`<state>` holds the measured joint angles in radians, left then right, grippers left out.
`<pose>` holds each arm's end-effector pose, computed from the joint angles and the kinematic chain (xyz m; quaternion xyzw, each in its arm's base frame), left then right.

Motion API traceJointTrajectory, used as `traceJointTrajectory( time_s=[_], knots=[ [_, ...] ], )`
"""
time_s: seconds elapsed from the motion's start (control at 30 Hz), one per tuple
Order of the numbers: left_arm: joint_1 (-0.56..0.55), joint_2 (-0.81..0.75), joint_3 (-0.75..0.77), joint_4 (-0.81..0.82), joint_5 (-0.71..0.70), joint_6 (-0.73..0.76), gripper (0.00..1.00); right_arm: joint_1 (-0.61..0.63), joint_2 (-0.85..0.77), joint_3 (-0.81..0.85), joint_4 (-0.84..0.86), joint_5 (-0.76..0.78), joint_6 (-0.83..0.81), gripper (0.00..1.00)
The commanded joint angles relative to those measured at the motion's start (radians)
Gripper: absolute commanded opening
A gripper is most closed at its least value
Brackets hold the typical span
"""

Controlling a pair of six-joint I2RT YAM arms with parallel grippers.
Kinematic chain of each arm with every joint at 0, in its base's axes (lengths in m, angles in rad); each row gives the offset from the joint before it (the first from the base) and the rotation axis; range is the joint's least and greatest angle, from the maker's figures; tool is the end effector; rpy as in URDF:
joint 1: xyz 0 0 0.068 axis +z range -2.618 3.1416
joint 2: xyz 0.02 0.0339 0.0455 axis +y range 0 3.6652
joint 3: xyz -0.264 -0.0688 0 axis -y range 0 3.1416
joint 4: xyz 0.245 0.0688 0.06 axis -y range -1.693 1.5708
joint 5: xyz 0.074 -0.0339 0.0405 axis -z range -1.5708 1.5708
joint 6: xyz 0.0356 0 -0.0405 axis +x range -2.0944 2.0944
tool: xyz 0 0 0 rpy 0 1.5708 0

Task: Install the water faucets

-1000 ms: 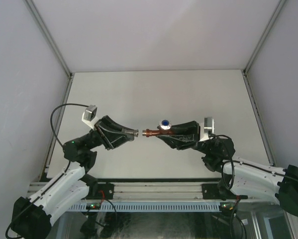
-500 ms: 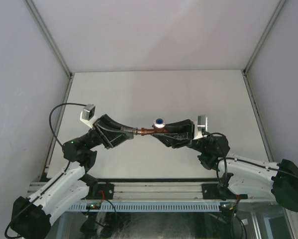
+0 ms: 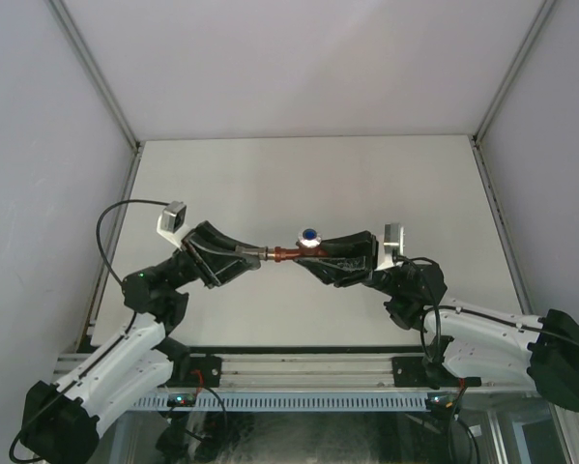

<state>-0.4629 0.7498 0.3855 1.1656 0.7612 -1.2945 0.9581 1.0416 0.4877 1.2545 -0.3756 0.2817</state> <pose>0.1201 -0.0874 0.3338 0.1742 0.4579 -0.7515 0.4418 0.1092 0.1781 0.3326 -0.2971 0.3345 0.5816 0.6794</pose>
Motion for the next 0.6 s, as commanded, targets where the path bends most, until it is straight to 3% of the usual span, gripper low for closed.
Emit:
traceJointTrajectory(
  time_s=[0.0, 0.57],
  knots=[
    [-0.01, -0.018, 0.076, -0.026, -0.014, 0.035, 0.0, 0.007, -0.026, 0.052, 0.021, 0.008, -0.024, 0.0],
    [-0.013, -0.035, 0.087, -0.069, -0.015, 0.049, 0.0, 0.01, -0.018, 0.064, -0.026, 0.002, -0.028, 0.0]
  ],
)
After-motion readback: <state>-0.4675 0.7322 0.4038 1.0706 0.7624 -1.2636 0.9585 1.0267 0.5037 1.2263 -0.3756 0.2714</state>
